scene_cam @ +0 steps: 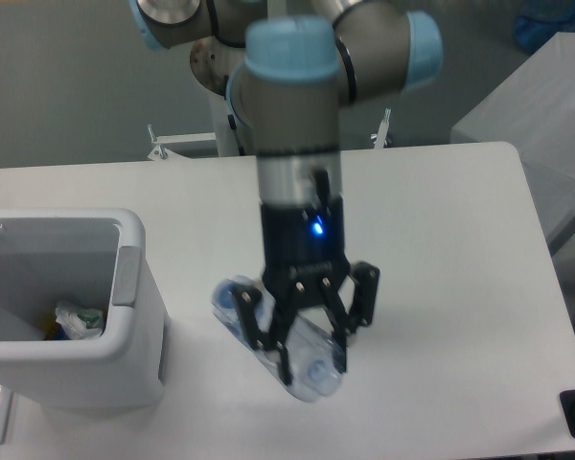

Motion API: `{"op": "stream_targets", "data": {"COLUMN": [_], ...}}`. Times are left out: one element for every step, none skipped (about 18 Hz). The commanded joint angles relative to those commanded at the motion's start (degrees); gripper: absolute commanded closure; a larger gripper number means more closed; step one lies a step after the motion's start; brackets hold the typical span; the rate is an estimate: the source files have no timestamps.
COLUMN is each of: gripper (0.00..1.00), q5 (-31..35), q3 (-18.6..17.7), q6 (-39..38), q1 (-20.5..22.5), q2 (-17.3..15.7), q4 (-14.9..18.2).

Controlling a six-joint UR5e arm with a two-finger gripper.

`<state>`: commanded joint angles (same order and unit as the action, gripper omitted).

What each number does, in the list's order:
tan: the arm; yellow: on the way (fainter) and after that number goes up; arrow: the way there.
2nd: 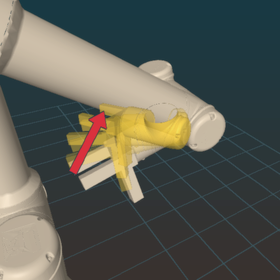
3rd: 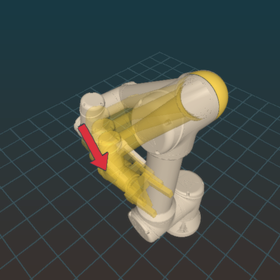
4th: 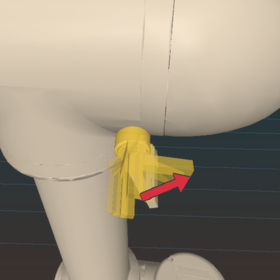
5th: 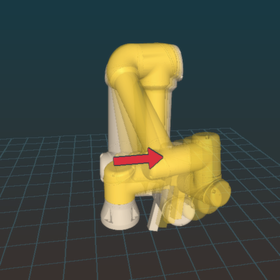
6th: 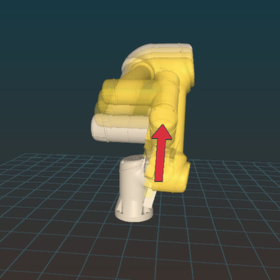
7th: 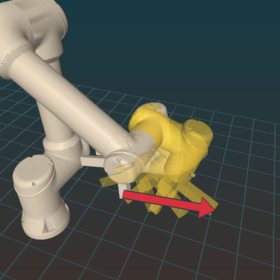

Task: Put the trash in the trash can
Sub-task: 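Lift the bottle and carry it over the trash bin, then lower the bottle into the bin and open the gripper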

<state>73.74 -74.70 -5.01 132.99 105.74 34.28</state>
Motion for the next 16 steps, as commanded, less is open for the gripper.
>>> {"op": "stream_targets", "data": {"gripper": [0.44,0.44,0.44,0.44,0.44,0.44,0.44,0.44,0.44,0.44,0.44,0.44,0.44,0.44,0.44,0.44], "q5": [-0.2,-0.3,-0.3,-0.3,-0.3,-0.3,-0.3,-0.3,-0.4,-0.2,-0.2,-0.3,-0.1,-0.1,-0.2,-0.1], "q3": [0.0,-0.2,-0.2,-0.2,-0.3,-0.8,-1.3,-1.5,-1.9,-2.9,-3.4,-3.9,-4.4,-4.2,-4.3,-4.6], "q6": [-0.1,-0.1,-0.1,-0.1,-0.3,-0.1,-0.1,-0.3,-0.4,-0.3,-0.3,-0.3,0.0,0.0,0.0,0.1], "q1": [-0.4,-1.0,-1.7,-2.7,-4.0,-5.8,-6.6,-7.2,-8.5,-10.3,-10.9,-11.5,-12.5,-12.7,-12.9,-13.4], "q2": [-0.8,-1.2,-1.8,-2.0,-2.3,-2.6,-2.7,-2.7,-2.6,-2.5,-2.3,-2.0,-1.6,-1.2,-1.0,-0.9], "q4": [0.0,0.0,0.0,0.0,0.0,0.0,0.0,0.0,0.0,0.0,0.0,0.0,0.0,0.0,0.0,0.0]}}
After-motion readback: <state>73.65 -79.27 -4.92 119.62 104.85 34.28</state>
